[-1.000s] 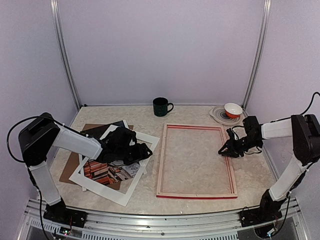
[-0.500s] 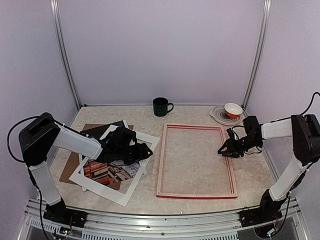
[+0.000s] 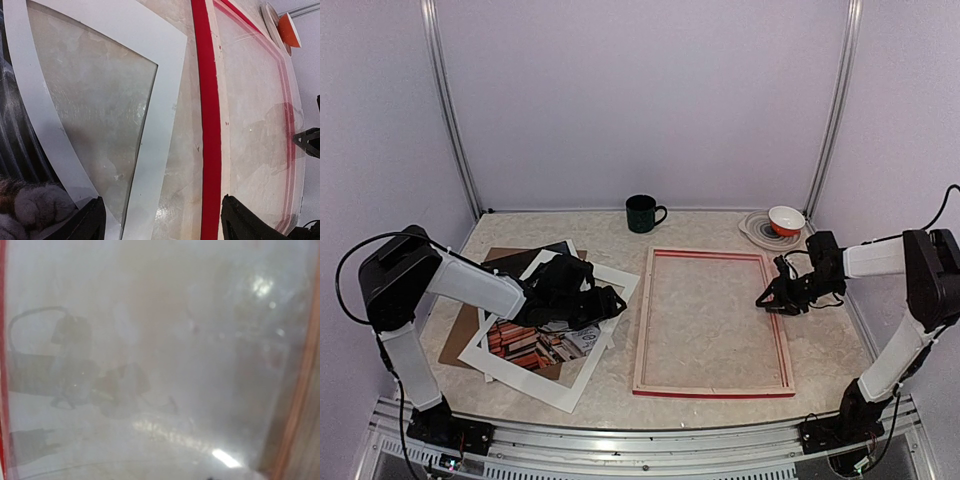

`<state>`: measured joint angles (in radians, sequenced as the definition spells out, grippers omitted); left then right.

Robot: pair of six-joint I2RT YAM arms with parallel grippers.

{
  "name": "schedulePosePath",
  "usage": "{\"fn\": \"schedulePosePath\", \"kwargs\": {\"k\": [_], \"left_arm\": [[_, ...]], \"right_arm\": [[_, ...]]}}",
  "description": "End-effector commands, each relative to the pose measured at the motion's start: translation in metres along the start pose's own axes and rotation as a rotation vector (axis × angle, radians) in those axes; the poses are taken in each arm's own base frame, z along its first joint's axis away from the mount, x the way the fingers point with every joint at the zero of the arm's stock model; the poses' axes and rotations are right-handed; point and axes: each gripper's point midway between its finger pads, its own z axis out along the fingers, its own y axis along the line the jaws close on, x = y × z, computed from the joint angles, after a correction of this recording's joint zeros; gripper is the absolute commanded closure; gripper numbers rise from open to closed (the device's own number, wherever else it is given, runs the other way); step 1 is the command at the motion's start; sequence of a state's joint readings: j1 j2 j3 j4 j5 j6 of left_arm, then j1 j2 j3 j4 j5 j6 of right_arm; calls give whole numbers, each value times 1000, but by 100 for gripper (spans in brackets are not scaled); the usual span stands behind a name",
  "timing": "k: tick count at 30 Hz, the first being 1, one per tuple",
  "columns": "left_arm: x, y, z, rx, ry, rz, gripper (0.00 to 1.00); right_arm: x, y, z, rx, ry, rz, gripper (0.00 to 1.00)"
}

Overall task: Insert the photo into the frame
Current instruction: Move the glass panel to the frame body.

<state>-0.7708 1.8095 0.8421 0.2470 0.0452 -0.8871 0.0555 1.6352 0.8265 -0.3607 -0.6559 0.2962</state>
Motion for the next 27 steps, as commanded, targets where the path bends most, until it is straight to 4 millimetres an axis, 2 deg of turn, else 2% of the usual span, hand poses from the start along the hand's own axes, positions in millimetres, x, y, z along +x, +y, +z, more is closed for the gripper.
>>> {"fn": "schedulePosePath", "kwargs": {"k": [1,11,17,27], "left_arm": [[6,-1,5,-3,15,1,21],[7,-2,5,-3,15,-2,22],[7,-3,5,-3,13,0,21],[6,-5,4,-2,7,0,22]], "right_arm": [[-17,7,-12,9,-59,-39,60],[-18,10,-14,27,-69,-60,60],[-19,2,-17,93,-76,-61,58],[-19,9,-17,98,-75,-80,55]]}}
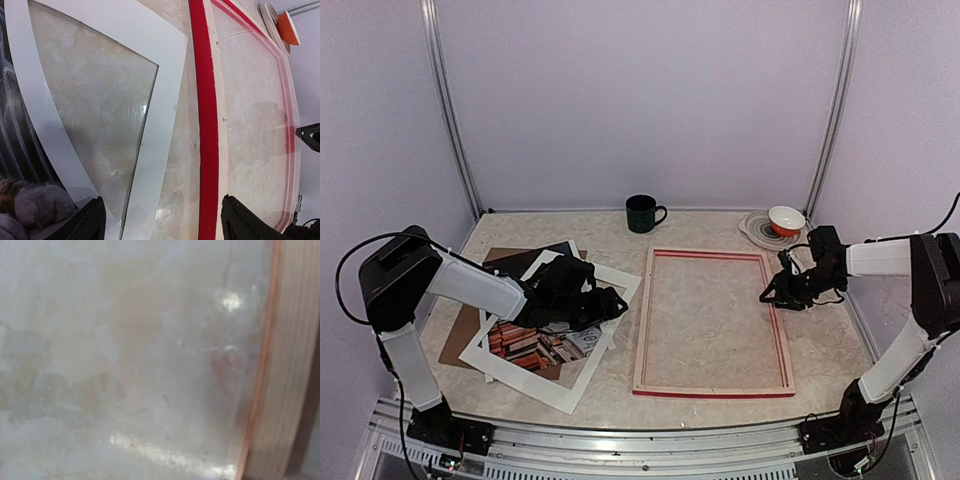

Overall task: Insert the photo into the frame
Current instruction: Move the glass panel to the frame body, then move the frame body to the center of the board.

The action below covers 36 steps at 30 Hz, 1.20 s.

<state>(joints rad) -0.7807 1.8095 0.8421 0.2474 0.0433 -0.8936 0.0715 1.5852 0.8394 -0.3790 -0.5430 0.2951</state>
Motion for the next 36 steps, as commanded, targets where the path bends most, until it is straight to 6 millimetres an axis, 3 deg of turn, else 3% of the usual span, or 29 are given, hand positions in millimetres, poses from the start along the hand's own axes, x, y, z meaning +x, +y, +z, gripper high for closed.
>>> {"fn": "schedulePosePath", "kwargs": {"k": [1,7,18,24,36], "left_arm": [[3,-2,4,-6,3,-1,21],[1,-4,3,-2,-1,1,22],[-4,-9,0,-2,-14,8,22],[-8,-12,-2,3,-27,14,22],[-22,13,-5,-89,-73,-9,17]], "right_arm": [[-8,11,-7,0,-21,-39,55],[-6,2,-7,62,-6,-30,52],[-17,-4,-24,152,-61,-38,47],[-17,-10,-20,176,-56,-19,45],[-13,-13,-5,139,-45,20,43]]}}
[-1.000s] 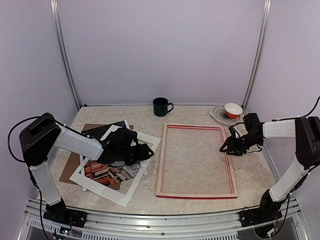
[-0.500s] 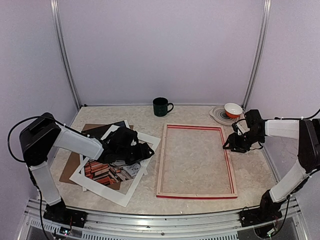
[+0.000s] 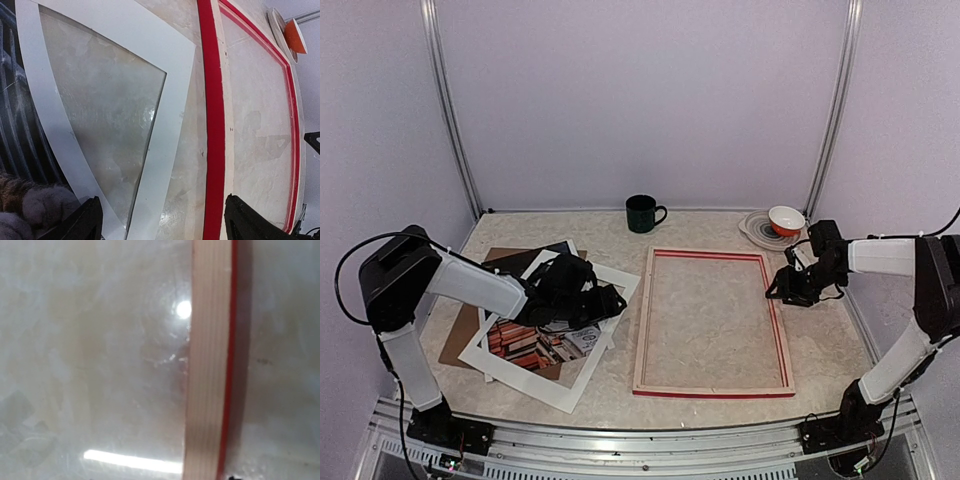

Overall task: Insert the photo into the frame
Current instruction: Move the frame body to the center of the board.

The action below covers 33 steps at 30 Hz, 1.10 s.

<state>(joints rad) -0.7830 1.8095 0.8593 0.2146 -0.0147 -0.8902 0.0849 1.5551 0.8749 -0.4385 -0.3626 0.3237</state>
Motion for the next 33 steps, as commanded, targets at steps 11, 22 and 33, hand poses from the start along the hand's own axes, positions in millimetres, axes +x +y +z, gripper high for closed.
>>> {"fn": "schedulePosePath", "kwargs": {"k": [11,22,33], "left_arm": [[-47,36,-17,-95,-114,-72,16],[-89,80,-45,-205,-221,-145,16],[-67,33,-99,-237,-213,135,1]], "right_arm": [[6,25,30,-96,40,-12,42],[-1,35,29,-78,34,-30,41],[-34,73,-32,-70,-110,-127,38]]}}
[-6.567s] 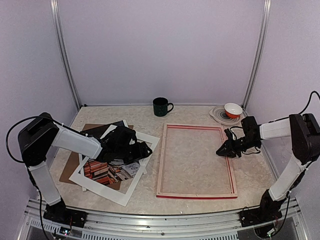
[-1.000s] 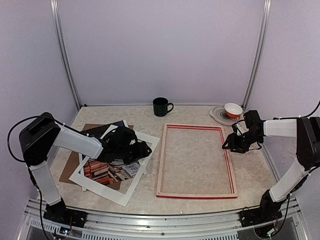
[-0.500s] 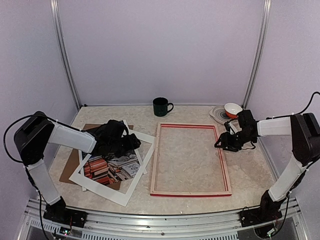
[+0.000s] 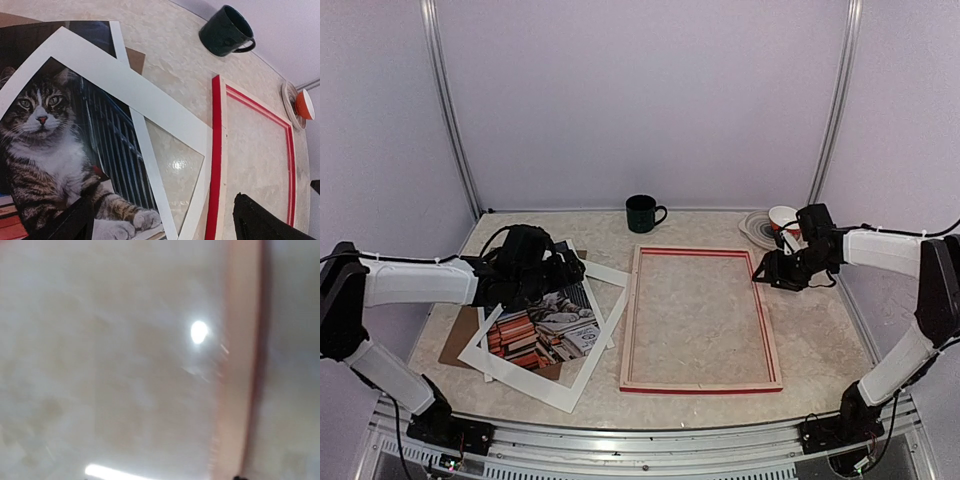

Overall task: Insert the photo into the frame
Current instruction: Move the frame body to the center of the board, then pick up the mat board from the photo.

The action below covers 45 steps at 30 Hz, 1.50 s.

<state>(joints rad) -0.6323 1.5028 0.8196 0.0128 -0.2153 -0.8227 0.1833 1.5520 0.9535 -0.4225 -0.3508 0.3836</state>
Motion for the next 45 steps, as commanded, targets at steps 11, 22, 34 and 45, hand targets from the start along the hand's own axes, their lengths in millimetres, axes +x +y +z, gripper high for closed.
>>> {"fn": "schedulePosePath", "kwargs": {"k": [11,22,34,45], "left_arm": [[37,-18,-51,14,115,320,1],[-37,41,-5,-113,20,-8,1],[-16,85,35,-255,100,-99,1],[-16,119,40,-354,72,-184,1]], "right_arm": [[-16,158,-31,-295,-21,-252,35],[1,276,47,-355,155,-403,32],[21,342,118,-360,235,-302,29],[56,340,155,-294,291,-246,27]]}}
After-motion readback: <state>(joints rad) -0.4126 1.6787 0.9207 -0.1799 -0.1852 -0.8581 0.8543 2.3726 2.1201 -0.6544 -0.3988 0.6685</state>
